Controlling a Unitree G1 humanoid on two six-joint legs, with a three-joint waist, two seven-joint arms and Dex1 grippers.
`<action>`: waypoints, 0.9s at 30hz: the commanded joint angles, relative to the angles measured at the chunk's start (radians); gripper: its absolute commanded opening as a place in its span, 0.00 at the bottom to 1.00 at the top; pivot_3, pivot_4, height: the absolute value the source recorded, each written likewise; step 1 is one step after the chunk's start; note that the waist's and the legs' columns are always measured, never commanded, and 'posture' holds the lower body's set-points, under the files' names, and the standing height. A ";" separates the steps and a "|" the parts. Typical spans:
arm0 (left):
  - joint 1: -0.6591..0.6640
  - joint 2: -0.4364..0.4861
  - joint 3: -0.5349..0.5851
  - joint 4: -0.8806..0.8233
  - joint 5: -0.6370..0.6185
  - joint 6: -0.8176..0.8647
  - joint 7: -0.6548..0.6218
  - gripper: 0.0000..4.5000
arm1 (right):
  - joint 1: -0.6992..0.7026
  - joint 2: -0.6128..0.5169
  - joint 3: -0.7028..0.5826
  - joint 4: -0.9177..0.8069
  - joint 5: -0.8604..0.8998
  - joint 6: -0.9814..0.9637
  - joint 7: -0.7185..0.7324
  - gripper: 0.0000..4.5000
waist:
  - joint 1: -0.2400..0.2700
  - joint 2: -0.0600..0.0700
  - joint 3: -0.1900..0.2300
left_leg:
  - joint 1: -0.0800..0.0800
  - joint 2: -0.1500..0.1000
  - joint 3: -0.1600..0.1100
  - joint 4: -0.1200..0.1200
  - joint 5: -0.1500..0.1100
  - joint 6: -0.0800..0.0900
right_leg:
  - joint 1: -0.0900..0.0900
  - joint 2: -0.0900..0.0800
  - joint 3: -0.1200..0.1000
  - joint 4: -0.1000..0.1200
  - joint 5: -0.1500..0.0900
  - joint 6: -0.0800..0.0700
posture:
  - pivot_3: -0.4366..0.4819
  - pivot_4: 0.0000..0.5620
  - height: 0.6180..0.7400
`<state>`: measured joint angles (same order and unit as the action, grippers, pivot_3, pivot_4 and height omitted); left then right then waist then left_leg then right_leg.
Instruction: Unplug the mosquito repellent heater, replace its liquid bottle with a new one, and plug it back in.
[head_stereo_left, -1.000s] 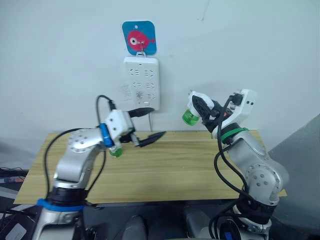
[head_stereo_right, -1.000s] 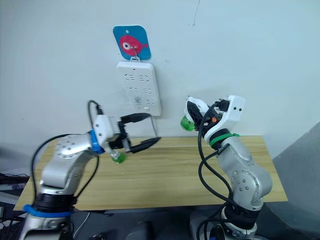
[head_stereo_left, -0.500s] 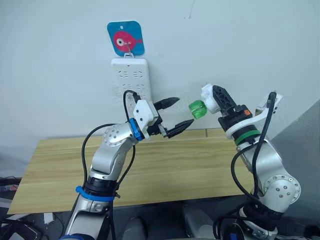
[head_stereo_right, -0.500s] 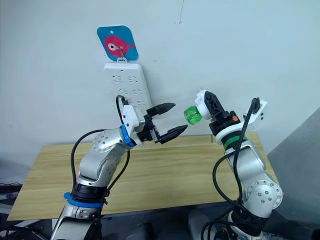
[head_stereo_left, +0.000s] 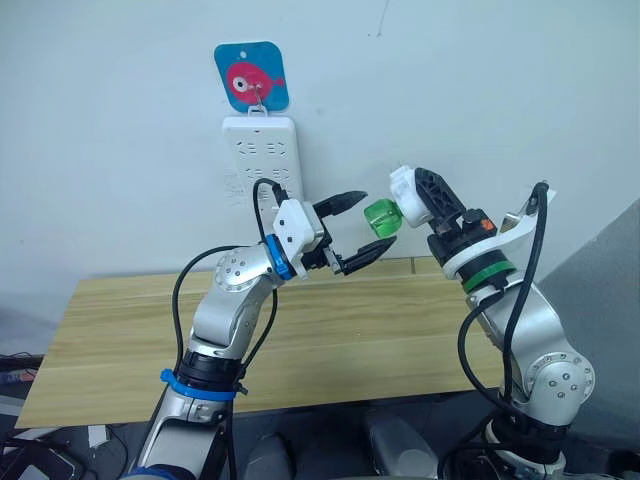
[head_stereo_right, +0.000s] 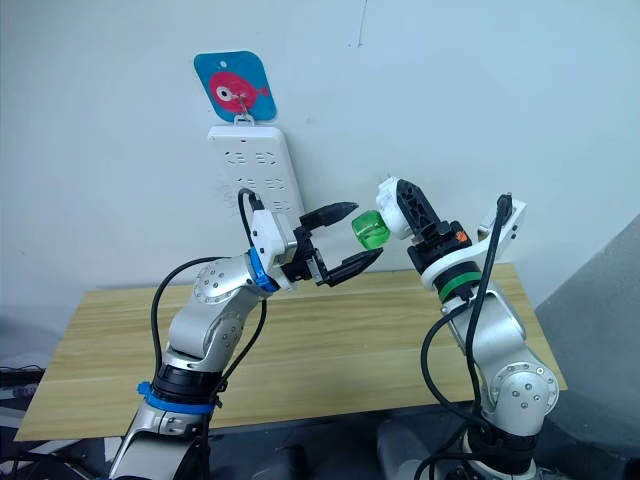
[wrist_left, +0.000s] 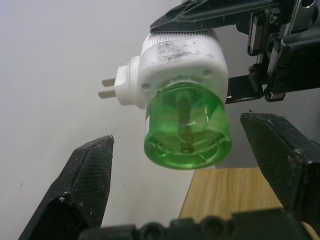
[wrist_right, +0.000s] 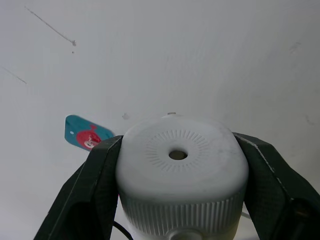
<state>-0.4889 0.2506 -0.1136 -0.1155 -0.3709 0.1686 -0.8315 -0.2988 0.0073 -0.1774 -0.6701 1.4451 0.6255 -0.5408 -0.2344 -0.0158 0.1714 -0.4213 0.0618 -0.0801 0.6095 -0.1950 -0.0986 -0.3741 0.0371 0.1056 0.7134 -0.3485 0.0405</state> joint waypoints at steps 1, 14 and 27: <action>-0.020 -0.013 0.000 -0.021 -0.004 -0.023 0.010 1.00 | -0.003 -0.015 0.019 -0.024 0.033 -0.046 -0.004 0.65 | 0.000 0.000 0.000 | 0.000 0.000 0.000 0.000 0.000 0.000 | 0.000 0.000 0.000 0.000 0.000 0.000 | 0.17 0.29 1.00; -0.030 -0.026 -0.015 -0.023 -0.014 -0.030 -0.014 0.75 | 0.002 -0.058 0.064 -0.021 0.083 -0.125 -0.021 0.65 | 0.000 0.000 0.000 | 0.000 0.000 0.000 0.000 0.000 0.000 | 0.000 0.000 0.000 -0.001 0.000 0.000 | 0.16 0.29 1.00; -0.038 -0.025 -0.014 -0.012 -0.006 -0.038 -0.009 0.50 | 0.005 -0.081 0.099 -0.033 0.126 -0.164 -0.004 0.65 | 0.002 0.000 0.000 | 0.000 0.000 0.000 0.000 0.000 0.000 | 0.000 0.000 0.000 -0.001 0.000 0.000 | 0.17 0.28 1.00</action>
<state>-0.5107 0.2301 -0.1261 -0.1090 -0.3704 0.1432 -0.8417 -0.2872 -0.0748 -0.0936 -0.6612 1.5259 0.4854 -0.5691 -0.2322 -0.0160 0.1716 -0.4216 0.0619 -0.0801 0.6094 -0.1950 -0.0986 -0.3743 0.0373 0.1059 0.7129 -0.3486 0.0406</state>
